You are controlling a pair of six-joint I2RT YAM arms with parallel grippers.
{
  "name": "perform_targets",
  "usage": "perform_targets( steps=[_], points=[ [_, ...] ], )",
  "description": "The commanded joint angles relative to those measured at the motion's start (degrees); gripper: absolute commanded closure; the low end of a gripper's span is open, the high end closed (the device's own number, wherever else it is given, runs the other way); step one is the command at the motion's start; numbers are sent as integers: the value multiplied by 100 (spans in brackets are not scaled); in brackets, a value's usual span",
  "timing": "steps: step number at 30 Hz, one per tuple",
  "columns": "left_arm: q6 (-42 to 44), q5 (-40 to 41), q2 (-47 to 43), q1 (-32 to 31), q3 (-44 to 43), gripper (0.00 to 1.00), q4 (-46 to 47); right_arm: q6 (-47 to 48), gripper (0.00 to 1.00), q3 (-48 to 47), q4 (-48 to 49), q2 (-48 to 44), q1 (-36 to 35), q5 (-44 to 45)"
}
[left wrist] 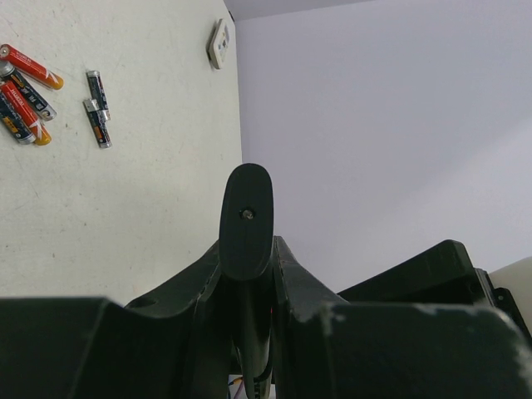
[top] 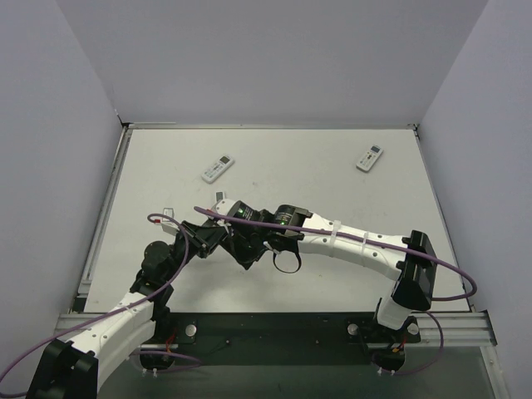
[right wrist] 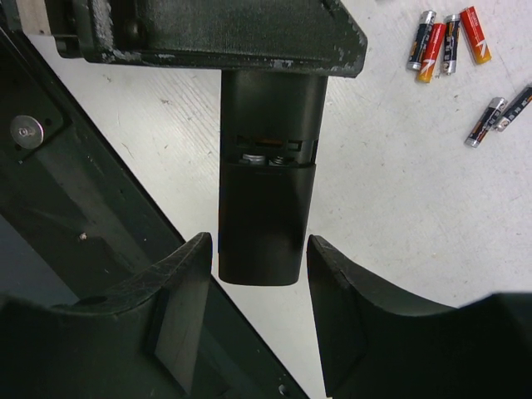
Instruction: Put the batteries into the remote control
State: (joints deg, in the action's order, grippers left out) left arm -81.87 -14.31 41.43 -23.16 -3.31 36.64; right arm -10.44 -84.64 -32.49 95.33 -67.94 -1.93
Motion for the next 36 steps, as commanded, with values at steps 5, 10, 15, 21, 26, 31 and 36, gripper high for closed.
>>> perform_targets(
  steps=[5, 10, 15, 21, 26, 31, 36],
  points=[
    [13, -143, -30, 13, -73, 100, 405, -55, 56, -351, -249, 109, -17, 70],
    [-5, -160, -47, 13, -73, 100, 440, -73, 62, -413, -275, 179, -17, 97],
    [-57, -178, -56, 13, -64, 100, 493, -72, 66, -457, -275, 214, -9, 88],
    [-145, -187, -82, -13, -56, 100, 581, -64, 68, -544, -267, 276, -9, 97],
    [-286, -151, -74, -31, -38, 100, 686, -64, 69, -624, -275, 363, -9, 97],
    [-435, -108, -82, -57, -47, 100, 748, -64, 69, -668, -284, 460, -17, 106],
    [-558, -55, -91, -75, -38, 100, 695, -20, 71, -712, -302, 548, -17, 149]
  ],
)
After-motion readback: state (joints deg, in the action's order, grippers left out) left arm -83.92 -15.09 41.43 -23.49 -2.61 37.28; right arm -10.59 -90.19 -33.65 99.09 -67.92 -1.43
